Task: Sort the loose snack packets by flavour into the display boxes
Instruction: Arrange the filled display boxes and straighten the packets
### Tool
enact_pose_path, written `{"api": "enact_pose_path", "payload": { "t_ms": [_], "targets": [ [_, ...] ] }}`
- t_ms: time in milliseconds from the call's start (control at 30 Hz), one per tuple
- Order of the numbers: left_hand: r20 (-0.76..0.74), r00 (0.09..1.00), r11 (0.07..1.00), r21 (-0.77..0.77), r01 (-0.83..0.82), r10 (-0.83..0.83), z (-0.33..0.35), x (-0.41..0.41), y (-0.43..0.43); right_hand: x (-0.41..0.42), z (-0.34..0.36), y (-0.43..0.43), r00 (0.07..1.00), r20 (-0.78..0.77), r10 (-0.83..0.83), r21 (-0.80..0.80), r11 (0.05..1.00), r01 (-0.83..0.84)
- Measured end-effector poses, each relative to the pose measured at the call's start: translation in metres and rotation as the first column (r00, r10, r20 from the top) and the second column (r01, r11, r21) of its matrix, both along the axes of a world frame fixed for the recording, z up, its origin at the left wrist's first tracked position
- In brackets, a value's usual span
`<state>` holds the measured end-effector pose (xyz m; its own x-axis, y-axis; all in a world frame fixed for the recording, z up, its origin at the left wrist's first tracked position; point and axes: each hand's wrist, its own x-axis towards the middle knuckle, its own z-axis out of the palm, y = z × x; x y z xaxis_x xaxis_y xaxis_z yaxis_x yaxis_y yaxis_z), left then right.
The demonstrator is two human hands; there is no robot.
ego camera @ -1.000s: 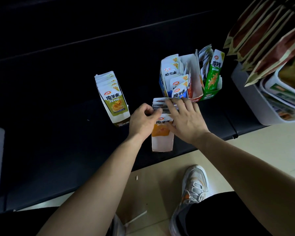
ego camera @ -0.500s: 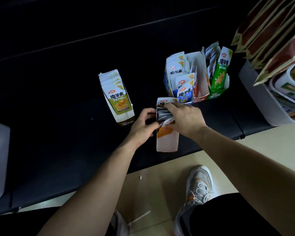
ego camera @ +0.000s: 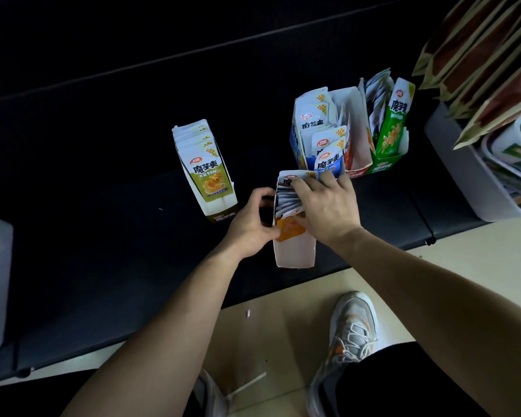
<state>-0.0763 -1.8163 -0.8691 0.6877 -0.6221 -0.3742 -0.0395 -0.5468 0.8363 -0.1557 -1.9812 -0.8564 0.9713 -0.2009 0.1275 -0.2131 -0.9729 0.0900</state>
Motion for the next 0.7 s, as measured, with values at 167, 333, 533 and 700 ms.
{"api": "enact_pose_path", "payload": {
  "t_ms": [167, 333, 533, 700],
  "targets": [
    [0.001, 1.000, 0.999, 0.037, 0.004, -0.004, -0.002, 0.000, -0.003, -0.009, -0.008, 0.002, 0.987, 0.160, -0.005, -0.070, 0.997, 0.017],
    [-0.021, 1.000, 0.999, 0.032, -0.010, 0.011, -0.005, 0.003, -0.002, 0.004, 0.004, -0.001, 0.997, -0.078, -0.001, 0.122, 0.992, 0.011],
    [0.063, 0.994, 0.995, 0.041, -0.095, 0.092, 0.001, -0.005, -0.006, 0.013, 0.020, -0.006, 0.984, -0.178, -0.016, 0.190, 0.981, 0.051],
    [0.225, 0.964, 0.979, 0.115, -0.168, 0.139, 0.002, -0.010, -0.011, -0.001, 0.014, -0.003, 0.999, 0.027, -0.035, 0.183, 0.983, 0.030]
  ]
}}
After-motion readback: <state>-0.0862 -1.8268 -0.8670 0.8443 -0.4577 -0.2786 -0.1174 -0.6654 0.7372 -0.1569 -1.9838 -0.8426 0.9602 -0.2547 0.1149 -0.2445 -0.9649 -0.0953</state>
